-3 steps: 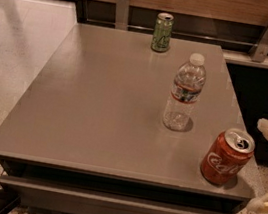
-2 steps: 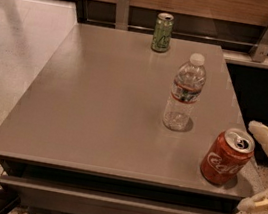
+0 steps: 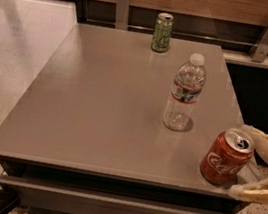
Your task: Move coke can near green can
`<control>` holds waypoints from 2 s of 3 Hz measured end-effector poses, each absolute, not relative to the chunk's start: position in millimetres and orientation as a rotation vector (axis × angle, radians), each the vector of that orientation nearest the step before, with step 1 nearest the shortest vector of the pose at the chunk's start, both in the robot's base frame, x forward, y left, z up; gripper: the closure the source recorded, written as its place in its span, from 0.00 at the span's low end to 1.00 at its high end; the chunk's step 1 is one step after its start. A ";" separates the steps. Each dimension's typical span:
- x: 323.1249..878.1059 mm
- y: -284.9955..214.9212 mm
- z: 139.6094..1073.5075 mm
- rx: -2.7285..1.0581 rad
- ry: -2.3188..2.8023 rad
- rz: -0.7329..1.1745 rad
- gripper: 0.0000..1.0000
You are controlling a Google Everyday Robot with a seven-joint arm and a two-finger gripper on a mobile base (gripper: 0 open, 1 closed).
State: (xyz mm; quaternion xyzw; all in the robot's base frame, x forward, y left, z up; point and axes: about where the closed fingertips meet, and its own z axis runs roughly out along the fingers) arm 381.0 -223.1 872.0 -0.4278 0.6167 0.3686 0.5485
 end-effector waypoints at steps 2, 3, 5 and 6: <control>381.6 -218.7 873.7 -1.022 1.456 0.876 0.72; 382.0 -216.5 874.6 -1.027 1.454 0.878 0.96; 382.1 -215.3 875.1 -1.029 1.453 0.879 1.00; 382.0 -215.4 887.2 -1.040 1.493 0.832 1.00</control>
Offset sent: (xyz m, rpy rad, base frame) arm 0.0003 0.0017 0.0007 -0.0007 -0.0010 0.0032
